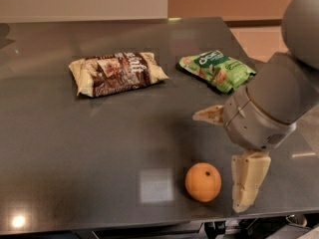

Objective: Move orange near brown chip bag

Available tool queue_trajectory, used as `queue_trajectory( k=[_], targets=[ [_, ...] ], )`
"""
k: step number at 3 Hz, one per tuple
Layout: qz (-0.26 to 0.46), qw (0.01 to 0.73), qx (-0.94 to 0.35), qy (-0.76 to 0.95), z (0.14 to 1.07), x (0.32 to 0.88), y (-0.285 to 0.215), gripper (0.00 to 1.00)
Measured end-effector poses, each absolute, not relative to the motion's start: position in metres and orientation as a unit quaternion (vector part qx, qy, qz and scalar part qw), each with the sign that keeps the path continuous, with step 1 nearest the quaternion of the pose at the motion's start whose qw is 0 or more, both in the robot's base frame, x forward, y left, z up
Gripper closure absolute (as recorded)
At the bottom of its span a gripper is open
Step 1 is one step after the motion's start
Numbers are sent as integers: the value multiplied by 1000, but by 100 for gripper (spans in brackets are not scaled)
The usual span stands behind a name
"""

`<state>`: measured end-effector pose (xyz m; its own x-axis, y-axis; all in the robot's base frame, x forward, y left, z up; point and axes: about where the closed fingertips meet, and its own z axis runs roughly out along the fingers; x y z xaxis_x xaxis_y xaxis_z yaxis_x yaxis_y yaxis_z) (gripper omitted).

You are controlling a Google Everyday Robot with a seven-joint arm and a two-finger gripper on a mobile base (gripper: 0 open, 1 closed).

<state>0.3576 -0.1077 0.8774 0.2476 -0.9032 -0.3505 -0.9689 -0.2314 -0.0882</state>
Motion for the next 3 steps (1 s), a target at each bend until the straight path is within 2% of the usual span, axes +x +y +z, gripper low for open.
queue_trajectory(
  k=[2,3],
  targets=[
    [129,138,-801,569,852,341,-93,0],
    [129,133,-806,562,843,340,-93,16]
  ],
)
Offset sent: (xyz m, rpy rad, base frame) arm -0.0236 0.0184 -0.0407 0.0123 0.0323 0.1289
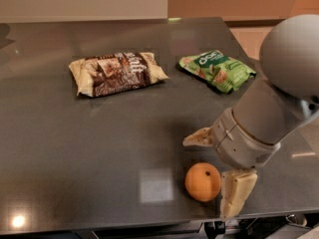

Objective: Move orange near brown chip bag

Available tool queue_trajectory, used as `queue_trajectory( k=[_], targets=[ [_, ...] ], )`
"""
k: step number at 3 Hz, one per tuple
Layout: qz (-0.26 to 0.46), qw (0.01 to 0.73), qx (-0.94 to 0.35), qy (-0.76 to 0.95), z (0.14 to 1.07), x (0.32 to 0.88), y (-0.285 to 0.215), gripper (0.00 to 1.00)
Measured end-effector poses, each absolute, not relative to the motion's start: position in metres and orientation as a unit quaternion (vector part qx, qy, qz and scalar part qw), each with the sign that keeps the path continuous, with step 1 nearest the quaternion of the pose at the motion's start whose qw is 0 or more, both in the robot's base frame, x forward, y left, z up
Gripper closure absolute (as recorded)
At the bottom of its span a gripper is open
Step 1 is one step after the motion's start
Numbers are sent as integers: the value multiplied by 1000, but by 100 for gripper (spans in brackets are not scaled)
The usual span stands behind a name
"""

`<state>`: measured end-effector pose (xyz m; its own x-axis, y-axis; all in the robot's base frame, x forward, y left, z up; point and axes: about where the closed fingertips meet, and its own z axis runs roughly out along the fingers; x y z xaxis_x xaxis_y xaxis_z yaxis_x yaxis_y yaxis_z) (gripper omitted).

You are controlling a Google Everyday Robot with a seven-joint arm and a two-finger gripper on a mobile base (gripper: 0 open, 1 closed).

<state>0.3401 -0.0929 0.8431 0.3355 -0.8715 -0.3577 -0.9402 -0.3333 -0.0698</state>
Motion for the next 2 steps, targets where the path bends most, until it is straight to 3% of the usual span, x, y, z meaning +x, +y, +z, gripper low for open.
queue_trajectory(
  k=[2],
  targets=[
    [131,128,-808,560,839,342,-94,63]
  ],
)
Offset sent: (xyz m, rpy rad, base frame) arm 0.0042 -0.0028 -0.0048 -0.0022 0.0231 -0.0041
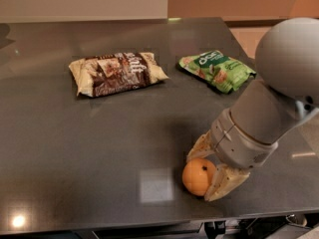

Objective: Move orange near brown chip bag

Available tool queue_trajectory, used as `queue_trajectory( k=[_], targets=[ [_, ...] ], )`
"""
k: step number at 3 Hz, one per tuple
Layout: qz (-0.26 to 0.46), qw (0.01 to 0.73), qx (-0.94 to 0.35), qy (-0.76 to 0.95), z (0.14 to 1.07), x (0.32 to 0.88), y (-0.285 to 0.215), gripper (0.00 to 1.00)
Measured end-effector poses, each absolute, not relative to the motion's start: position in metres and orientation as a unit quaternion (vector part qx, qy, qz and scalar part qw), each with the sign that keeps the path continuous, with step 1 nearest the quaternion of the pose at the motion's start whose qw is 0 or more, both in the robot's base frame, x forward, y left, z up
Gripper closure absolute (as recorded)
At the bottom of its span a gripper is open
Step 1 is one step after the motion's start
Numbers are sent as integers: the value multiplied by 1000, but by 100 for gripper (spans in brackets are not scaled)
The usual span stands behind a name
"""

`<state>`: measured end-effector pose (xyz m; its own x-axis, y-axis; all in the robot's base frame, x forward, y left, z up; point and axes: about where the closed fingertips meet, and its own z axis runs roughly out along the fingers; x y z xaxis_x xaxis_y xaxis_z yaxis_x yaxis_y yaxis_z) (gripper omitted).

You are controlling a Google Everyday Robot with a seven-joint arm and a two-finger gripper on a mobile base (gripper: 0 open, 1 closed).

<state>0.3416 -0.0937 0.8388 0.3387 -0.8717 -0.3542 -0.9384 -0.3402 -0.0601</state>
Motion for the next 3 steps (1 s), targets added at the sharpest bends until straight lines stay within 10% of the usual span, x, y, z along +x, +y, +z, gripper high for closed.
queue_trajectory(
  k=[2,3],
  targets=[
    [88,148,-772,612,875,403,-83,100],
    [80,156,-746,643,885,446,-72,100]
  ],
)
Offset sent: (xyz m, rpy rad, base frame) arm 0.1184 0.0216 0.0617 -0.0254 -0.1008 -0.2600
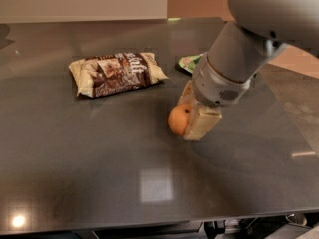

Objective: Move orange near brown chip bag

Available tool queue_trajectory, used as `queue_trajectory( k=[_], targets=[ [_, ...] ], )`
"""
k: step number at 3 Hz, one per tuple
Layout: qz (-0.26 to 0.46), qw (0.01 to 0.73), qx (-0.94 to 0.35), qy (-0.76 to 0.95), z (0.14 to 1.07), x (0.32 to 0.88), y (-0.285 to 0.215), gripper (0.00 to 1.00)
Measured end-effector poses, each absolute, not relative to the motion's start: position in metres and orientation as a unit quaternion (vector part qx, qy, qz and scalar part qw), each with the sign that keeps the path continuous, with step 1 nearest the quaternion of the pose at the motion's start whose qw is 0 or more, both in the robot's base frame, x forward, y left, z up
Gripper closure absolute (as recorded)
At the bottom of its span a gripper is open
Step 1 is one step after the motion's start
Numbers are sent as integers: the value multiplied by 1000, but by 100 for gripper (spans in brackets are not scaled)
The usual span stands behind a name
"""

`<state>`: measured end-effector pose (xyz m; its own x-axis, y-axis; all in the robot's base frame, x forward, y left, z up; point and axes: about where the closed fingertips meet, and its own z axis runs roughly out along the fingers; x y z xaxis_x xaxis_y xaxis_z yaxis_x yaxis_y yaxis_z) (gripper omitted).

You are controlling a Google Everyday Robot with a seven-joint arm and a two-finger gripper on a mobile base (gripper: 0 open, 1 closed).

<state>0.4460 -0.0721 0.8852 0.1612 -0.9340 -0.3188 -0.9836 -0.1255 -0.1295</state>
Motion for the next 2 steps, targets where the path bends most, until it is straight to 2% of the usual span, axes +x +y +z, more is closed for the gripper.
queue_trajectory(
  k=[2],
  targets=[
    [48,175,-672,718,879,522,-45,100]
  ],
)
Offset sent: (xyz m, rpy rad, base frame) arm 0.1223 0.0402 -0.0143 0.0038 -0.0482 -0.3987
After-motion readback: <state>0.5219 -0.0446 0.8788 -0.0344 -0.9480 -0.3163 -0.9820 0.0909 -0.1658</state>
